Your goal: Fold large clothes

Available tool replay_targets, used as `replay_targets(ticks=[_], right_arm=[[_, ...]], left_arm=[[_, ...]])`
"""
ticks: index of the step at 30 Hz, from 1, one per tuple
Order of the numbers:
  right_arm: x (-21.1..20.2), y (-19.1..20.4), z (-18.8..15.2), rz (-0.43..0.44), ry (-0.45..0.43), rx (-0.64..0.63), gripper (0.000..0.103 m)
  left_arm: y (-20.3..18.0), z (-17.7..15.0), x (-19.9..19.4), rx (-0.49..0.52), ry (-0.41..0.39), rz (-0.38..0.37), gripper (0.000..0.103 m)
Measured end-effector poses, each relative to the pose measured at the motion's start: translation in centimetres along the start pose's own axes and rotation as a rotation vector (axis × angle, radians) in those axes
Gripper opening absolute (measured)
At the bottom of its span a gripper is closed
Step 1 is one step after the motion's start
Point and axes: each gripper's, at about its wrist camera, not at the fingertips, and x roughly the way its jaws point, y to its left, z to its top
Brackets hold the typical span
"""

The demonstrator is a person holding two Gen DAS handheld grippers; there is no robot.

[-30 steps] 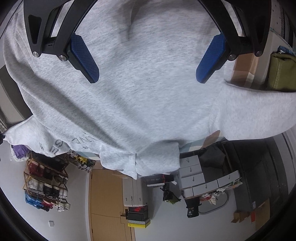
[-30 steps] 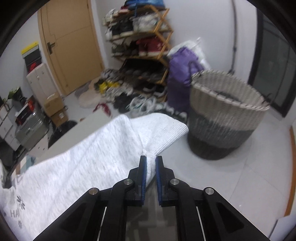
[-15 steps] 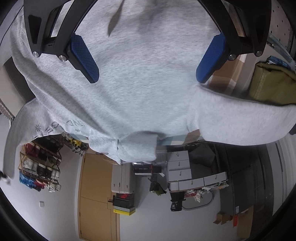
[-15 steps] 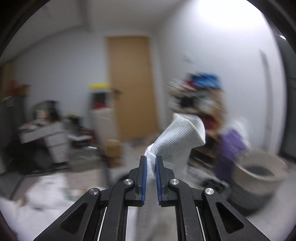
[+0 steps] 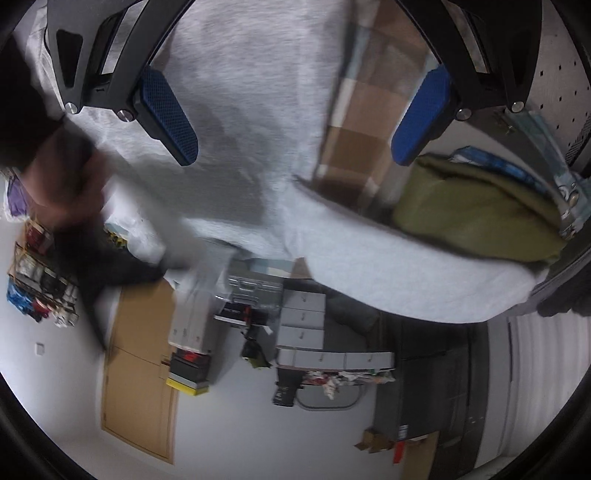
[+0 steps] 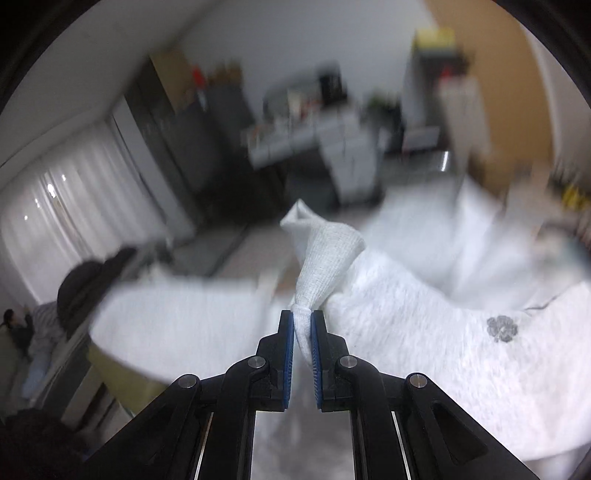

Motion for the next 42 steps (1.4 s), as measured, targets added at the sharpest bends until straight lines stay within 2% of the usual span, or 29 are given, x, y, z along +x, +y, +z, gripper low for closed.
replay_targets(ticks=[3,4,5,7,9,11,14,15,16,18,19,21,23,24,25,26,27,30,32,33,35,36,38,40,41,42], right_arm=[[6.9,-1.0,-4.5,-0.001,0.188,0.044,0.01],[8.2,-1.3,-5.7,0.009,0.238,0.056,0.012],[8.3,-1.9,-6.1,0.023,0.252,0.072,0.014],[6.9,-2.9,-6.1,0.099,0.237,0.118,0.018],[4.6,-3.8,-5.9,0.165,0.218,0.14,0.04],[1.0,-4.6,-5.6,0.169,0.135,0.13,0.051],[-5.3,-7.4,-4.4,0.004,0.01,0.088,0.065],[-6.7,-8.5,-4.3,-0.081,-0.011,0.073,0.07],[-8.0,-10.0,-3.8,-0.198,-0.027,0.053,0.072],[-8.7,-12.5,-3.2,-0.356,-0.037,0.039,0.072],[-8.9,-14.6,-3.1,-0.454,-0.032,0.041,0.072],[-8.8,-18.2,-4.0,-0.535,0.017,0.097,0.072],[-8.3,-21.1,-5.8,-0.503,0.059,0.173,0.066],[-7.6,-22.5,-6.7,-0.483,0.087,0.211,0.056],[-6.9,-23.5,-7.5,-0.487,0.109,0.229,0.051],[-7.1,-23.6,-8.0,-0.495,0.088,0.206,0.043],[-7.4,-23.2,-8.2,-0.52,0.069,0.169,0.04],[-7.6,-22.6,-8.9,-0.545,0.053,0.118,0.039],[-8.3,-22.8,-8.9,-0.552,0.051,0.122,0.039],[-8.4,-22.5,-8.9,-0.541,0.032,0.129,0.04],[-10.4,-21.7,-8.4,-0.46,-0.019,0.148,0.042],[-10.8,-21.1,-8.1,-0.419,-0.048,0.157,0.042],[-10.9,-20.1,-7.6,-0.349,-0.109,0.169,0.044],[-10.9,-19.2,-7.6,-0.294,-0.154,0.156,0.052],[-10.9,-19.1,-7.7,-0.284,-0.164,0.145,0.052],[-10.5,-19.0,-8.0,-0.285,-0.159,0.136,0.052]], left_arm=[[0.9,0.1,0.1,-0.014,-0.005,0.014,0.102],[1.1,0.1,0.2,-0.013,-0.007,0.018,0.102],[1.1,0.3,0.6,-0.01,-0.006,0.024,0.102],[1.0,0.7,1.2,-0.002,-0.003,0.018,0.102],[0.4,1.8,2.5,0.014,0.014,-0.008,0.102],[-0.5,2.9,3.7,0.053,0.03,-0.05,0.102],[-3.8,5.1,6.2,0.151,0.046,-0.127,0.102],[-5.9,6.1,8.1,0.189,0.064,-0.164,0.102],[-6.3,6.3,8.8,0.205,0.072,-0.18,0.102],[-9.7,7.0,13.0,0.271,0.148,-0.243,0.102],[-11.5,6.9,15.7,0.299,0.2,-0.241,0.102],[-14.0,6.2,20.2,0.321,0.299,-0.28,0.102],[-15.1,5.6,23.4,0.325,0.362,-0.265,0.102],[-16.0,4.9,25.6,0.351,0.403,-0.245,0.102],[-16.2,4.6,26.3,0.37,0.409,-0.23,0.102],[-16.6,4.1,27.2,0.4,0.407,-0.188,0.102],[-16.8,3.3,28.4,0.437,0.418,-0.139,0.102],[-15.8,1.8,30.2,0.459,0.474,-0.04,0.102],[-14.9,1.8,30.2,0.426,0.478,-0.046,0.102],[-14.4,1.9,30.1,0.413,0.496,-0.021,0.102],[-13.8,2.0,29.7,0.4,0.513,0.016,0.102],[-13.5,2.3,28.8,0.383,0.496,0.029,0.102],[-13.7,2.9,26.7,0.368,0.449,-0.002,0.102],[-14.6,3.8,24.7,0.366,0.401,-0.061,0.102],[-15.8,4.0,23.5,0.379,0.368,-0.136,0.102],[-16.7,4.0,23.2,0.401,0.361,-0.177,0.102]])
